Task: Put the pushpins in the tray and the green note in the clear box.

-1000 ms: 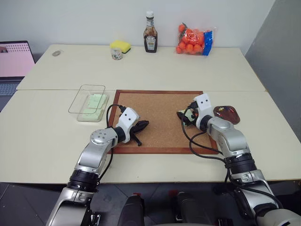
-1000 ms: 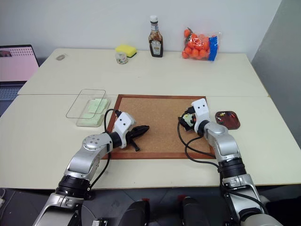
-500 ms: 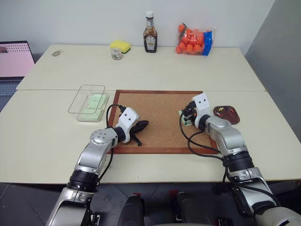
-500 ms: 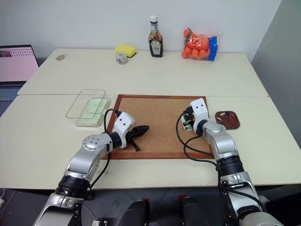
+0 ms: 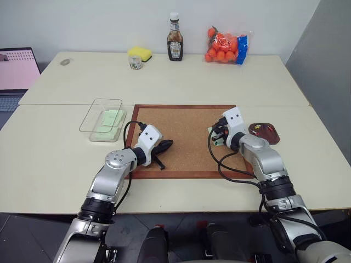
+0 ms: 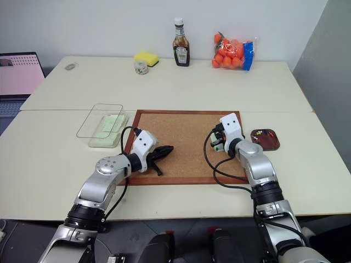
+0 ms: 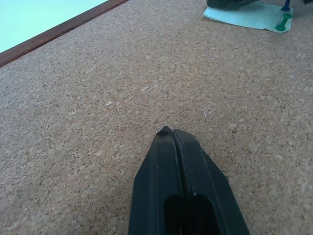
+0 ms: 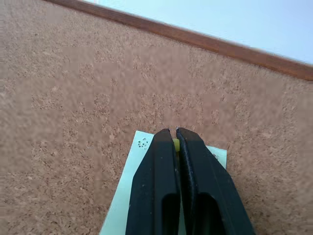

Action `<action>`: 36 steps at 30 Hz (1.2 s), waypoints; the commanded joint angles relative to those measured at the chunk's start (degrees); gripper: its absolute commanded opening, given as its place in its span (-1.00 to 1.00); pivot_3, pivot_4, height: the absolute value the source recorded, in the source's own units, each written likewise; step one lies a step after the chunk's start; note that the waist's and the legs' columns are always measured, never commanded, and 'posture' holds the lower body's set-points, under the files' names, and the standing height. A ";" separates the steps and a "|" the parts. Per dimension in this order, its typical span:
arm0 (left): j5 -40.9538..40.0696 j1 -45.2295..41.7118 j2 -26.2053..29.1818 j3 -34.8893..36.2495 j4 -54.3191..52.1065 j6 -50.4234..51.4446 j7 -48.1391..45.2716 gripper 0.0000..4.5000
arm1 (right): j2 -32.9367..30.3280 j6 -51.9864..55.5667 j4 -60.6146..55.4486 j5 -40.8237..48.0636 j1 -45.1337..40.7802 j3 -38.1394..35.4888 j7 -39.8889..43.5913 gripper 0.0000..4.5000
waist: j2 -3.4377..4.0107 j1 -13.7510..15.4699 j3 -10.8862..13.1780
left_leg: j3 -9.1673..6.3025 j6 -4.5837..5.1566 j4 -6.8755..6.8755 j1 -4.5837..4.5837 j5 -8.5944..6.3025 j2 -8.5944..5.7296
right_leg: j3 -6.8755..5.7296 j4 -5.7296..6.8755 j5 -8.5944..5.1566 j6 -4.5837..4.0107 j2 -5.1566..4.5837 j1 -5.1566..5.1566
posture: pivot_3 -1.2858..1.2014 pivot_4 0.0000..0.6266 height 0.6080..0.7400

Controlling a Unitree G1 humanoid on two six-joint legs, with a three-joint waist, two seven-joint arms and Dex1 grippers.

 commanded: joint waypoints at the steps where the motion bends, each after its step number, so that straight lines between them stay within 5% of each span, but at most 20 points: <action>1: 0.59 0.69 0.47 -0.84 -1.13 0.63 -0.54 -1.00 | -0.09 -2.03 -4.77 1.26 -0.03 -1.60 0.46 -0.98 | 0.00 -0.01 0.00 | 0.00 0.00 0.00 0.01 0.00 0.00 | 0.00 0.00 0.00 0.00 0.00 0.00 | 0.03 -0.52 1.00; 13: 0.30 1.21 -0.04 -1.05 -1.86 0.58 -0.67 -1.00 | -2.17 -1.52 -10.85 3.05 2.03 -5.31 -0.12 -0.98 | 0.00 0.06 0.00 | 0.00 0.00 0.00 -0.01 0.00 0.00 | 0.00 -0.01 0.00 0.01 0.00 0.00 | 0.03 -0.52 1.00; 21: -0.25 2.19 0.06 -1.57 -3.22 -0.54 -2.34 -1.00 | -9.07 2.70 -21.85 3.91 12.53 -14.56 -2.32 -0.98 | 0.00 0.29 0.00 | -0.01 0.00 -0.04 -0.04 0.00 -0.02 | -0.01 -0.07 -0.01 0.01 -0.03 0.03 | 0.03 -0.52 1.00; 36: 0.56 1.72 -0.17 -2.53 -2.12 -2.03 -3.21 -1.00 | -14.51 1.40 -5.46 0.74 11.10 -15.74 -4.15 -0.98 | 0.04 0.16 -0.02 | 0.08 0.00 -0.03 0.01 0.00 -0.04 | 0.04 -0.05 -0.01 0.02 -0.02 0.03 | 0.03 -0.52 1.00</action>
